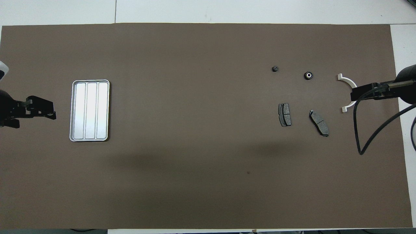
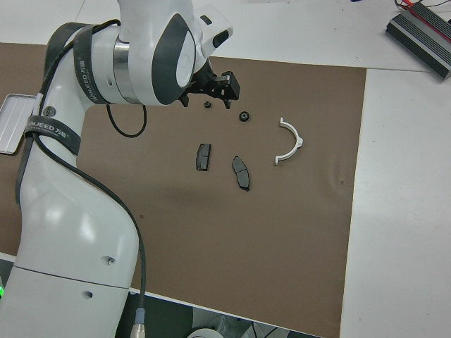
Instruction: Place bearing gear from tray to pile
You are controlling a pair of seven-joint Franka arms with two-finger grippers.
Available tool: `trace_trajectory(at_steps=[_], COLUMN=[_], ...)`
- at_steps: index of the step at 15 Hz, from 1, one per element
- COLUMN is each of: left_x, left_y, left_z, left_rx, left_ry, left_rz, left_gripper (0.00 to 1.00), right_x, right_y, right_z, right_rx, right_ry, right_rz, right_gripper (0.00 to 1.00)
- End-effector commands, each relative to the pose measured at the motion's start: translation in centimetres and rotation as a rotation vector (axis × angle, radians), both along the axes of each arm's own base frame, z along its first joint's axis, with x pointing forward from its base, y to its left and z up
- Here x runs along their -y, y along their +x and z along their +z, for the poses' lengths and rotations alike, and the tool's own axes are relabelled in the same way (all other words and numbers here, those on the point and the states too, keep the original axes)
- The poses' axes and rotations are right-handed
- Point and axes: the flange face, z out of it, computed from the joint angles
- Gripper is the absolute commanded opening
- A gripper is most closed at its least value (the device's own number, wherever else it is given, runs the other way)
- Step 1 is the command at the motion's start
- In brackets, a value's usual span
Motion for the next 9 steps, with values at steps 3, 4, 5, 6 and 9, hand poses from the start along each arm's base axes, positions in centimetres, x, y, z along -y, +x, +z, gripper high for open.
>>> trace_trajectory(at_steps=[3, 4, 5, 6, 9], left_x=[-0.1, -0.1, -0.2, -0.1, -0.1], left_y=[-0.7, -0.7, -0.7, -0.7, -0.7], left_z=[0.5, 0.5, 0.5, 0.5, 0.5], left_rx=[-0.007, -0.007, -0.007, -0.007, -0.007], left_ry=[-0.012, -0.012, -0.012, -0.012, -0.012], left_rz=[-0.008, -0.008, -0.005, -0.008, -0.008], left_gripper=[1.00, 1.00, 1.00, 1.00, 1.00], right_x=[-0.2, -0.2, -0.2, -0.2, -0.3], right_y=[-0.8, -0.9, -0.9, -1.0, -1.2], right_z=[1.0, 1.3, 1.3, 1.3, 1.3], right_rx=[-0.027, -0.037, -0.041, -0.044, -0.060], right_ry=[0.012, 0.012, 0.012, 0.012, 0.013], right_rz=[0.013, 0.013, 0.013, 0.013, 0.015], right_gripper=[1.00, 1.00, 1.00, 1.00, 1.00])
